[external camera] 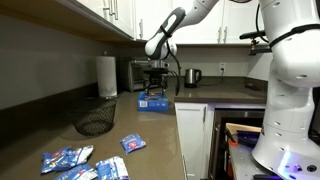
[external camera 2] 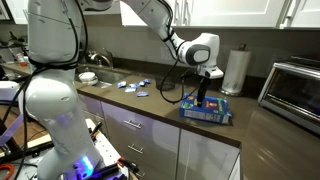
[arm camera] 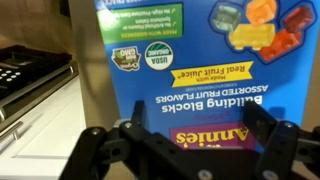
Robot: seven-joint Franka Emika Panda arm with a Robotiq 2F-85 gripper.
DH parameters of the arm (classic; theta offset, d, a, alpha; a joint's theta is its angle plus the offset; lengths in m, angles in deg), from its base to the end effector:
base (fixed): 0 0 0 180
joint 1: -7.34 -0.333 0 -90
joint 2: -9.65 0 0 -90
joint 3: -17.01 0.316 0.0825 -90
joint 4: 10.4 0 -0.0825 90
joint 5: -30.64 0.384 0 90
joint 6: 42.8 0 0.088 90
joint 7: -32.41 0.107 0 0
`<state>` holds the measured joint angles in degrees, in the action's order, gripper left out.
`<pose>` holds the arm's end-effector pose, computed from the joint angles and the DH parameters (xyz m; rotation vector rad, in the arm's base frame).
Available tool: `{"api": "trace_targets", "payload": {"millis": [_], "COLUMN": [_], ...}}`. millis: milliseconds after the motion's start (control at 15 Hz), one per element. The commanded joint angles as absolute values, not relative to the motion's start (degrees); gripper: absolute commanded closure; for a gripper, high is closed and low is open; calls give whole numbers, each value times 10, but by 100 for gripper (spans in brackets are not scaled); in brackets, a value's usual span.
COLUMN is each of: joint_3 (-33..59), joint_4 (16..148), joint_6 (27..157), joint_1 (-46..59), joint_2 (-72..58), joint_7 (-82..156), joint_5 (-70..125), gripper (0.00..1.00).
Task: Move the blue box to the left and make it stand
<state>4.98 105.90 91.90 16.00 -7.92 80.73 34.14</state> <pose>0.5609 -0.2070 0.3008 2.5489 -1.8135 0.0409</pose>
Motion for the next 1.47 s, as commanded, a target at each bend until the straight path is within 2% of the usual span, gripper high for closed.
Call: {"api": "trace_targets", "payload": {"millis": [0, 600, 1400], "joint_3": [50, 62, 93], "joint_4": [1047, 1098, 1211], "joint_6": [894, 880, 870], "joint_1": [155, 129, 95], "joint_2": [-91, -59, 47], "joint_7": [810, 823, 873], "joint_5": [362, 362, 361], "gripper": [0, 0, 0]}}
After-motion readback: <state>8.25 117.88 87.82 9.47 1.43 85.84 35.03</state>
